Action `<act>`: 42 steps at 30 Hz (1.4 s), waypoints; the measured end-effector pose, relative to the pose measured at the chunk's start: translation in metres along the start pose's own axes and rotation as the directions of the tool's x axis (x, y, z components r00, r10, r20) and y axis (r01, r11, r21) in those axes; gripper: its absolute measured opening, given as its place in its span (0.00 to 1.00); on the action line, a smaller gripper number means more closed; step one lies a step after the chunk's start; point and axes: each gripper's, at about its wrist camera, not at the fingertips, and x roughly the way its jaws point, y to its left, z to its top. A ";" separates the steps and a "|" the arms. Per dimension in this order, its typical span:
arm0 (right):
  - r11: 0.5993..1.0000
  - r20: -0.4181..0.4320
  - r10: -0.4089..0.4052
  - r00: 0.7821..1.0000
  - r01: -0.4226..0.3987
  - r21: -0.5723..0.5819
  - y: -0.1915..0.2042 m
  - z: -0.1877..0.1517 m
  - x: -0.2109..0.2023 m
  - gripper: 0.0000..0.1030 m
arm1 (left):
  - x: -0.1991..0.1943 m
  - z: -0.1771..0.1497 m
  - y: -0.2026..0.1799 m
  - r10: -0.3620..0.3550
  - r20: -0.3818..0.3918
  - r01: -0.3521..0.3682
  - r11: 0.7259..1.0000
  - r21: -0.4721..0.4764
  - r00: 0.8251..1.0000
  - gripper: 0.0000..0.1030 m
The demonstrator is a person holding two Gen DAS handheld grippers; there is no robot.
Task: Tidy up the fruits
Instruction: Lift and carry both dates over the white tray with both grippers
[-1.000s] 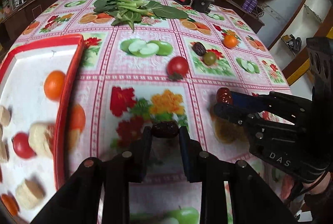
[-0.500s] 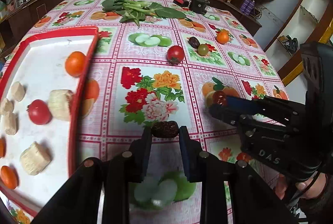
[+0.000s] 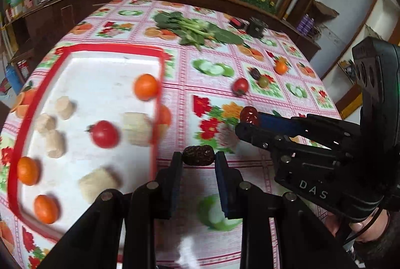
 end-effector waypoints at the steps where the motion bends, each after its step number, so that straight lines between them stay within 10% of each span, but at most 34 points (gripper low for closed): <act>1: 1.000 0.002 0.010 1.000 -0.010 -0.006 0.006 0.004 0.002 0.26 | -0.004 0.000 0.006 0.005 0.005 -0.005 1.000 -0.009 1.000 0.28; 19: 0.986 -0.013 0.107 0.994 -0.108 -0.127 0.093 0.062 0.050 0.26 | -0.039 -0.011 0.127 0.184 0.023 -0.176 0.965 -0.194 0.983 0.28; 42: 0.976 -0.114 0.077 0.991 -0.098 -0.194 0.107 0.070 0.119 0.26 | 0.003 -0.014 0.135 0.159 -0.069 -0.169 0.965 -0.198 0.985 0.28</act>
